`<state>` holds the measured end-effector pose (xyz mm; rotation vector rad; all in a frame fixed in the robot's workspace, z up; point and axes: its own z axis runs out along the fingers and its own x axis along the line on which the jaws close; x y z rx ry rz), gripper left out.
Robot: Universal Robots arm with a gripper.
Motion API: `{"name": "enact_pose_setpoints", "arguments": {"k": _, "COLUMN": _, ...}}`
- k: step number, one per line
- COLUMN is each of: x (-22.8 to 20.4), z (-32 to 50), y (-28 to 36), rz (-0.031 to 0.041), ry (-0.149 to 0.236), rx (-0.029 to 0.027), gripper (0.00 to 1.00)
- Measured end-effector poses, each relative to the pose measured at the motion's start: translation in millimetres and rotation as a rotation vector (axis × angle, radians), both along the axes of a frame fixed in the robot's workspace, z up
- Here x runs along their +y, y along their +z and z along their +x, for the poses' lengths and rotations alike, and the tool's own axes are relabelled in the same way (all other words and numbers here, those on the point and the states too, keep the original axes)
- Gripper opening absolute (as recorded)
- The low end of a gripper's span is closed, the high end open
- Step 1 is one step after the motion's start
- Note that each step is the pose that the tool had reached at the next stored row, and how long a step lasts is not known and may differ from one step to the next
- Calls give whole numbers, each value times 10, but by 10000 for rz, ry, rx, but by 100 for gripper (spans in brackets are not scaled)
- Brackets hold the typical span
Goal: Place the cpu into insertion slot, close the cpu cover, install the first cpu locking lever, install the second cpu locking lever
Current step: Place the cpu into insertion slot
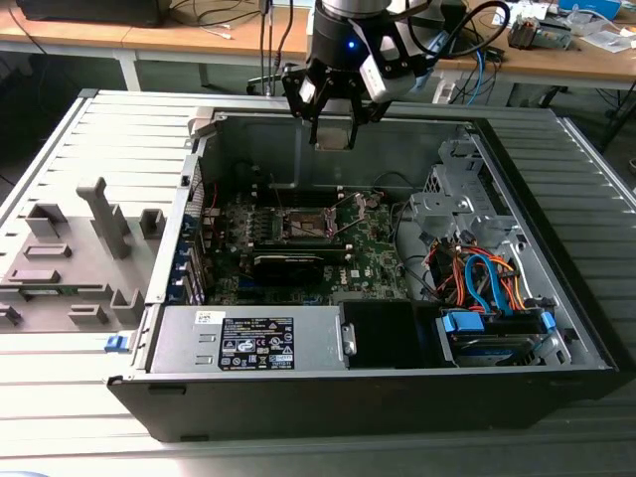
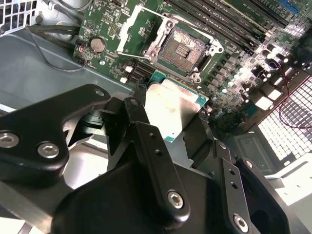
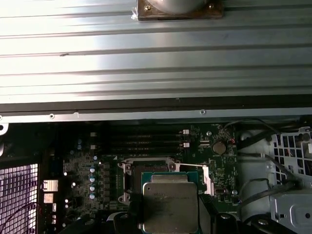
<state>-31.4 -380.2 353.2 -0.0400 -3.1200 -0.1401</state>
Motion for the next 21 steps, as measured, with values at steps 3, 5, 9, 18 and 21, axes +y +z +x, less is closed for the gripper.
{"name": "enact_pose_setpoints", "arguments": {"k": 3, "x": -6, "z": 0, "y": -2, "rz": 0, "ry": 0, "rx": 0, "gripper": 55}}
{"name": "enact_pose_setpoints", "arguments": {"k": 5, "x": -11, "z": 0, "y": -4, "rz": -1, "ry": 0, "rx": 0, "gripper": 55}}
{"name": "enact_pose_setpoints", "arguments": {"k": 9, "x": -23, "z": 0, "y": -8, "rz": -1, "ry": 0, "rx": 0, "gripper": 55}}
{"name": "enact_pose_setpoints", "arguments": {"k": 18, "x": -50, "z": 0, "y": -23, "rz": -1, "ry": 0, "rx": 0, "gripper": 55}}
{"name": "enact_pose_setpoints", "arguments": {"k": 21, "x": -66, "z": 0, "y": -32, "rz": 0, "ry": 0, "rx": 0, "gripper": 55}}
